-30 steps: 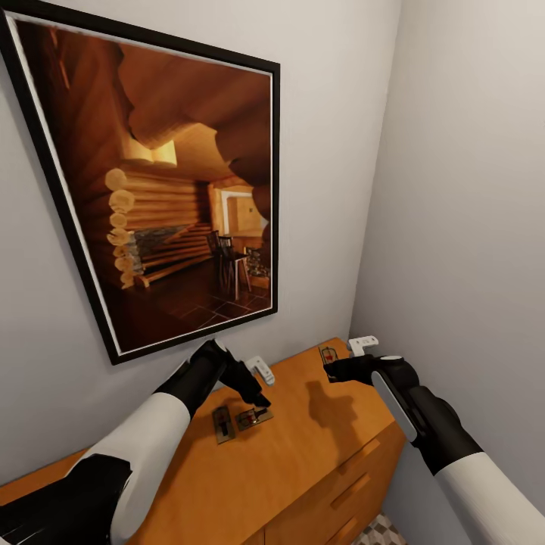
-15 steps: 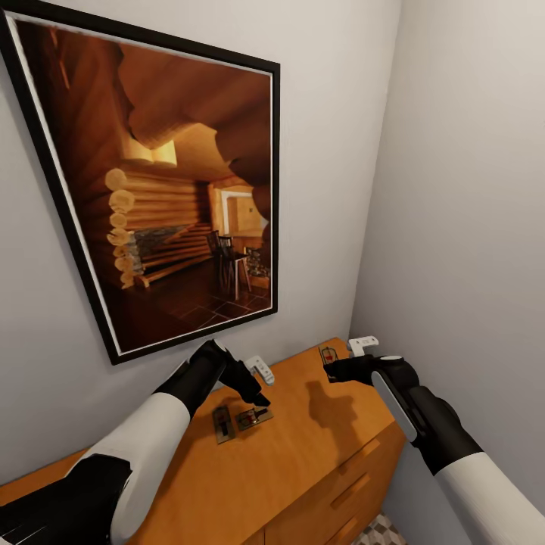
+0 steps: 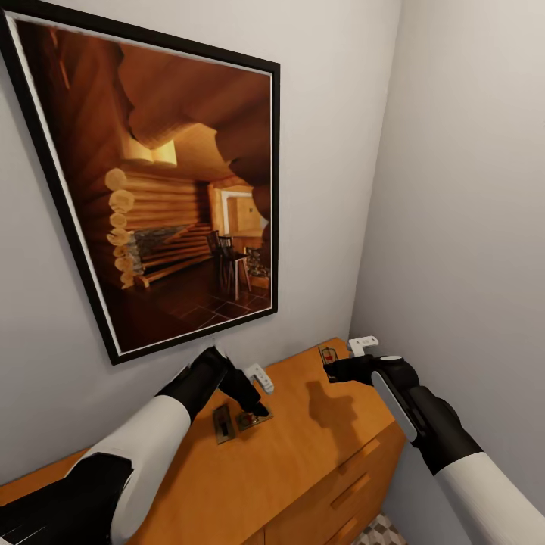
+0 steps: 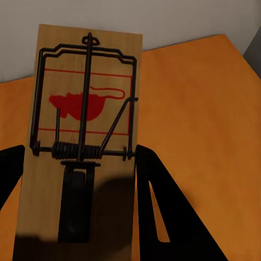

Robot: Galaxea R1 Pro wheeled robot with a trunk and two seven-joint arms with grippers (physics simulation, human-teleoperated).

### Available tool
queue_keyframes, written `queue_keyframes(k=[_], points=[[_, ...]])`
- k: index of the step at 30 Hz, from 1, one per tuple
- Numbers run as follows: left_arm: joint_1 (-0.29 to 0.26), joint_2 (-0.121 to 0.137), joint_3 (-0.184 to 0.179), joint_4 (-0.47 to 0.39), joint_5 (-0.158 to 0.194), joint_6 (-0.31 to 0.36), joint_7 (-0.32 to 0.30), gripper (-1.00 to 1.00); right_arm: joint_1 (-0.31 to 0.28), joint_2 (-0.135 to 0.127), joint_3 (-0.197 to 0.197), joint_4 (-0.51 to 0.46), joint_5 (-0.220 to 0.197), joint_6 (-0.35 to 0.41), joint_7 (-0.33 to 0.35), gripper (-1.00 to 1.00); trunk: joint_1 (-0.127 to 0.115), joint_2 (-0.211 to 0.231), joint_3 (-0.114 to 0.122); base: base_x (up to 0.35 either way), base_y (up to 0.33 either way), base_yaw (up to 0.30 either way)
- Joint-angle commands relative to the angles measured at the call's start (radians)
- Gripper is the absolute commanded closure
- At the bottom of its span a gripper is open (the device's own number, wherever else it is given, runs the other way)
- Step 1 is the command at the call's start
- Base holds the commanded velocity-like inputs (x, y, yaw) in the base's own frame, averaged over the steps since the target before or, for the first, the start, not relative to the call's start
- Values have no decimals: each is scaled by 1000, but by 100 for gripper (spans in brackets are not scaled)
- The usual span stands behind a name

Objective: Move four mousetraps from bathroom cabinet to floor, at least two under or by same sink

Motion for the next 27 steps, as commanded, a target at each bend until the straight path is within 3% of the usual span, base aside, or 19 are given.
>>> queue_keyframes(k=[1, 4, 11, 21, 27], points=[[0, 0, 0, 5, -5, 6, -4, -100, 0, -1, 1, -1, -1, 4, 2, 100, 0, -1, 0, 0, 0, 0], [0, 0, 0, 24, -6, 6, 13, -100, 0, -1, 1, -1, -1, 4, 2, 100, 0, -1, 0, 0, 0, 0], [0, 0, 0, 44, -1, 7, 131, -100, 0, -1, 1, -2, -1, 4, 2, 100, 0, -1, 0, 0, 0, 0], [-1, 0, -4, 151, -3, 6, 224, -100, 0, -1, 2, -2, -1, 4, 2, 100, 0, -1, 0, 0, 0, 0], [-2, 0, -5, 170, -2, 7, 282, -100, 0, -1, 3, -2, -1, 4, 2, 100, 0, -1, 0, 0, 0, 0]])
